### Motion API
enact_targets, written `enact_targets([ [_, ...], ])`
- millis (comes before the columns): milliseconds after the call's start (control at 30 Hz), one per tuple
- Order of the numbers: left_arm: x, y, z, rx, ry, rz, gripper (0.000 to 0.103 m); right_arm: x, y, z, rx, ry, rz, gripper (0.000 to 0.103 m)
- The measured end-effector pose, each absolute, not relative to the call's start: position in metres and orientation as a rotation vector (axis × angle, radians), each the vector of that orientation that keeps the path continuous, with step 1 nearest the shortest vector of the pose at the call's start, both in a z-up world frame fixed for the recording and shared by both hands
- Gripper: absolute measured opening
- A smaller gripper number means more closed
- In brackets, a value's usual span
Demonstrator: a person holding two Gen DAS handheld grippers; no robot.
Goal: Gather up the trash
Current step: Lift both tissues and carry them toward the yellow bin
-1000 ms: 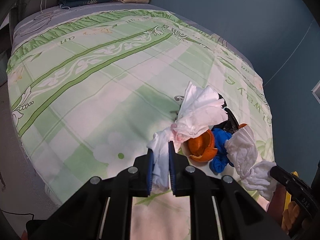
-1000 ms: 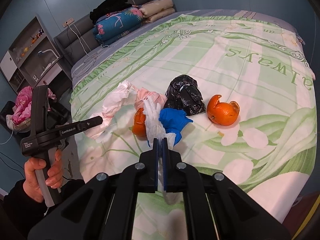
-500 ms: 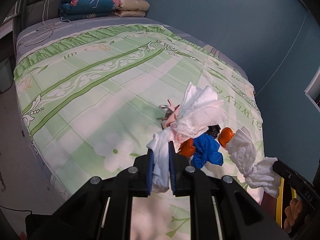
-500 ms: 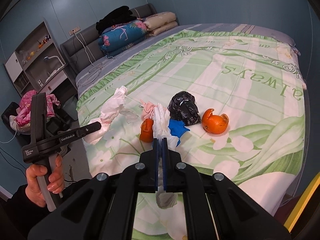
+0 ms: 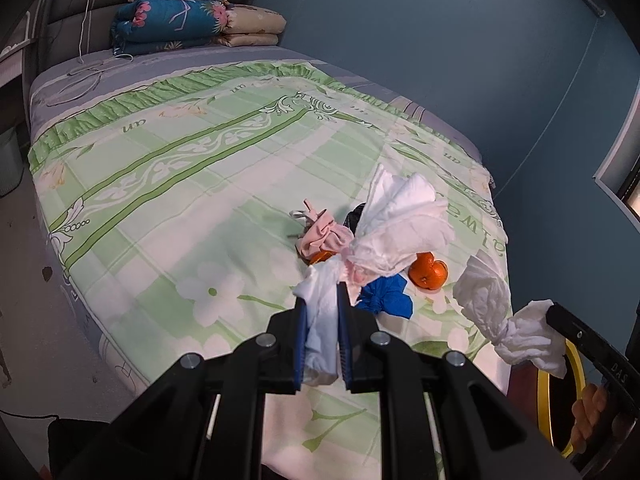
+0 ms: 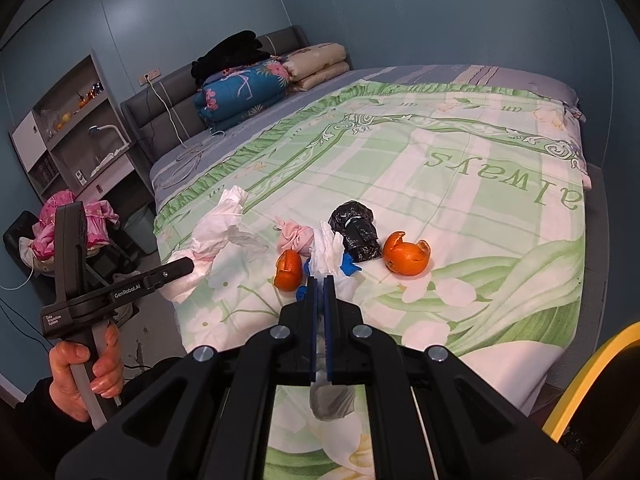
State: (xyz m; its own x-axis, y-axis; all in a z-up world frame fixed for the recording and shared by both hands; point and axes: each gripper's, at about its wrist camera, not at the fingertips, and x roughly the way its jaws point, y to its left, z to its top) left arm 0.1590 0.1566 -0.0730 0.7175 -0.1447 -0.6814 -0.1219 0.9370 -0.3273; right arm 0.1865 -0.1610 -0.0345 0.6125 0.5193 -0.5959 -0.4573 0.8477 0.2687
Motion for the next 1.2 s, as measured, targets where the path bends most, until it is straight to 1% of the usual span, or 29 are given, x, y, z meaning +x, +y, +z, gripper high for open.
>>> enact_targets([
  [433,0.154,0.125,-0.059,-0.329,0.764,-0.061,0.013,0.173,-0.194,-0.018,0.124,0.668,0.521,0.002],
  [1200,0.154,0.041,-0.039,-0.239,0.766,-0.205,0.013,0.15,-0.263,0.0,0.179,0.61,0.391,0.002],
])
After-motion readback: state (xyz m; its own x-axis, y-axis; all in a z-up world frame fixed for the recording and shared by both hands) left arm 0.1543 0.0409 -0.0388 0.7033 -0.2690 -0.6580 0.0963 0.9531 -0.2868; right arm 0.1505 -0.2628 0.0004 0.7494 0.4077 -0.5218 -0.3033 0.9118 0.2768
